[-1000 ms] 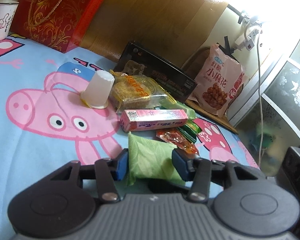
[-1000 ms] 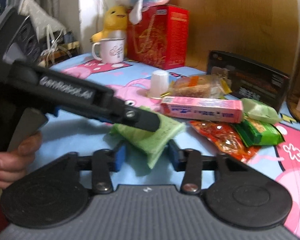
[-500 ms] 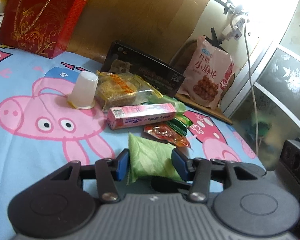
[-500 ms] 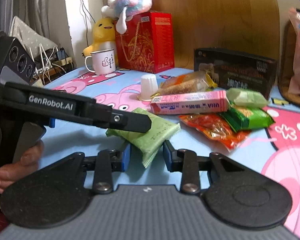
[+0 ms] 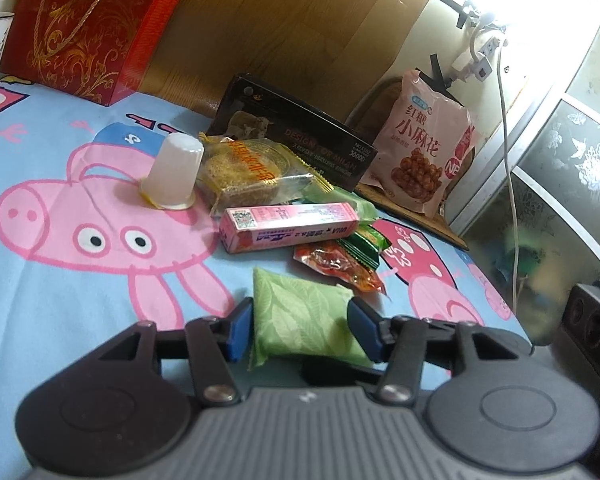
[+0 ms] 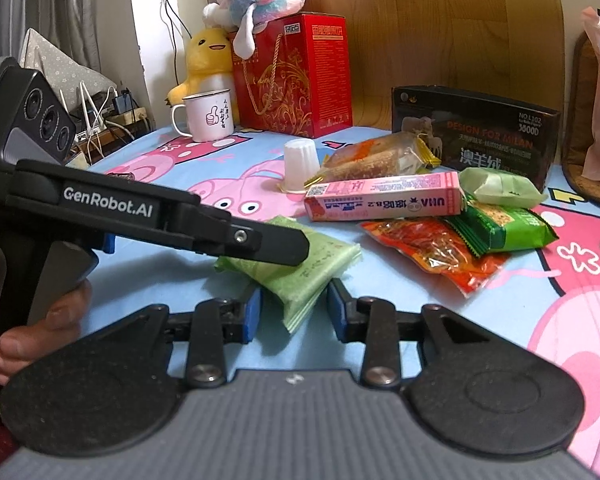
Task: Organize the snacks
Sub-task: 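Hold the light green packet closed in the left gripper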
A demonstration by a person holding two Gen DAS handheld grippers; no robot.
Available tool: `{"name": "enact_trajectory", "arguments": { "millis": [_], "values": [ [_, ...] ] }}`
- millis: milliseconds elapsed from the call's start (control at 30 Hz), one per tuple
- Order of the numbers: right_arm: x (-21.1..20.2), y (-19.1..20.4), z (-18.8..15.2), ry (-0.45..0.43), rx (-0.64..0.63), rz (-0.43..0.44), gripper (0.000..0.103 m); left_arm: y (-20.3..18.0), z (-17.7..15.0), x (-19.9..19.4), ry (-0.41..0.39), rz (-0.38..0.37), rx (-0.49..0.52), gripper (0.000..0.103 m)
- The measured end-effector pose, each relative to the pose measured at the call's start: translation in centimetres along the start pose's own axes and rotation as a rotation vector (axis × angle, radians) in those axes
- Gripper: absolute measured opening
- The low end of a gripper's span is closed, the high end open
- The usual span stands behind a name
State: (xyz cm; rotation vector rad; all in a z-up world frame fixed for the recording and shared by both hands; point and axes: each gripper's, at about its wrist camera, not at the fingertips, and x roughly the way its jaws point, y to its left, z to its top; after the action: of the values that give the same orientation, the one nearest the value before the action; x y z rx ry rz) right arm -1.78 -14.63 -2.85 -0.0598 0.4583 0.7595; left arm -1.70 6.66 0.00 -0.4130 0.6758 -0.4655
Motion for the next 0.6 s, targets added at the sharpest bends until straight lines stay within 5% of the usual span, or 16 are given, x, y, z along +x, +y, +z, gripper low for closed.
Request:
{"name": "enact_trajectory", "arguments": {
  "millis": [600],
  "values": [
    [0.03,-0.08,0.02,-0.001,0.006,0.004,0.040,-0.01,0.01,0.09,0.000,-0.003,-0.004,0.050]
  ]
}}
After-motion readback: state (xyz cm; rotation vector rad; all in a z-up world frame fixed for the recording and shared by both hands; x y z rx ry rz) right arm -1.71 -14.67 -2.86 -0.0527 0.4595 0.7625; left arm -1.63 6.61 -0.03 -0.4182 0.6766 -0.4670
